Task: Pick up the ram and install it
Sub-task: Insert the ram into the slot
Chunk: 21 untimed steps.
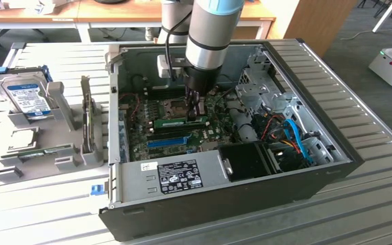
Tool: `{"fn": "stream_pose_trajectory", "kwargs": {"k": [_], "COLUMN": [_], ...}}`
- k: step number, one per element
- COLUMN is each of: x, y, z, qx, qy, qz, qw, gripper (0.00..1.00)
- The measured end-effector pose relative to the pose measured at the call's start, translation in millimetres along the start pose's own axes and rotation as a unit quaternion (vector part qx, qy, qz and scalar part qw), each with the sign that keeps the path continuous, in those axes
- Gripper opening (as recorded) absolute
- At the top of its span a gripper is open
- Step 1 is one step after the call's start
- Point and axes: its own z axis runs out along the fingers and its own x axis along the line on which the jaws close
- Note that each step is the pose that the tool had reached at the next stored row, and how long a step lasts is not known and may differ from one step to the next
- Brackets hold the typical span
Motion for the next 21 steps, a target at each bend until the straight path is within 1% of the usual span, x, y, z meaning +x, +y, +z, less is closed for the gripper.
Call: {"fn": "stream_pose_trajectory", "kwargs": {"k": [9, 21], "x": [0.1, 0.3], "y": [-0.1, 0.0], "z": [0.6, -0.8], "qx": [0.0000, -0.0001], "qy": [0.0000, 0.0005], "qz": [-0.001, -0.008], "qw": [1.0000, 1.0000], "gripper": [0.12, 0.12]}}
